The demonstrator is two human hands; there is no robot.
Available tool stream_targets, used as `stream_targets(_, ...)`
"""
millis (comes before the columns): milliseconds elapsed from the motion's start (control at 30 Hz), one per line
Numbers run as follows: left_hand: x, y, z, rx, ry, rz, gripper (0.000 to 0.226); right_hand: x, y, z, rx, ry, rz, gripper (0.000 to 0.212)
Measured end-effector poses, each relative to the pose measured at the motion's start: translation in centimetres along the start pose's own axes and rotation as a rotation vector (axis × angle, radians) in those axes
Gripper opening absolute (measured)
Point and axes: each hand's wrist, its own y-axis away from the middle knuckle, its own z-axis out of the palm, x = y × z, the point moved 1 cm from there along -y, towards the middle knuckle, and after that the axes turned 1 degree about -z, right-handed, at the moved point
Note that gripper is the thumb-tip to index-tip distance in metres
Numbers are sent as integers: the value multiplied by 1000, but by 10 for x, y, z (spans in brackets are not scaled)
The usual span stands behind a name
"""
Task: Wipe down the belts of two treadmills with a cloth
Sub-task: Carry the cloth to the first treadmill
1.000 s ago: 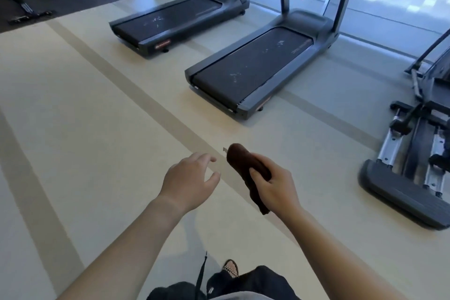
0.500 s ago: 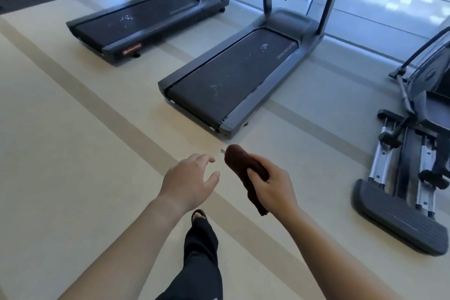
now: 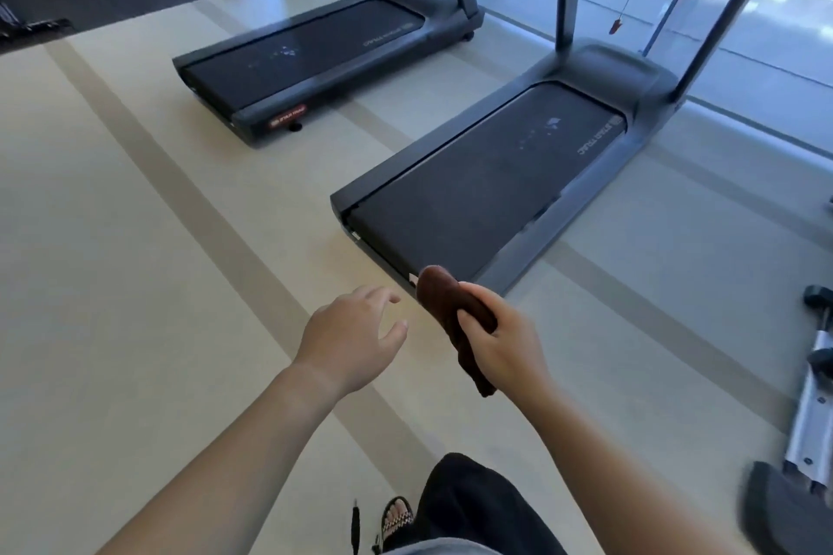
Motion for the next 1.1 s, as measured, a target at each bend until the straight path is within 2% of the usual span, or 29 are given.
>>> stream_targets(433, -40, -277, -61, 48, 0, -104, 36, -25, -302, 12, -56, -13, -90, 36)
stream_targets(667, -83, -376, -91, 43, 20, -184, 37, -45, -422, 39, -146, -27, -80, 37)
stream_targets(933, -195, -491, -135, 64, 49, -191, 37, -88, -560, 129, -200, 2, -64, 35)
stream_targets(1100, -293, -583, -189, 33, -24, -119, 38, -135, -659, 212, -126, -19, -48, 33)
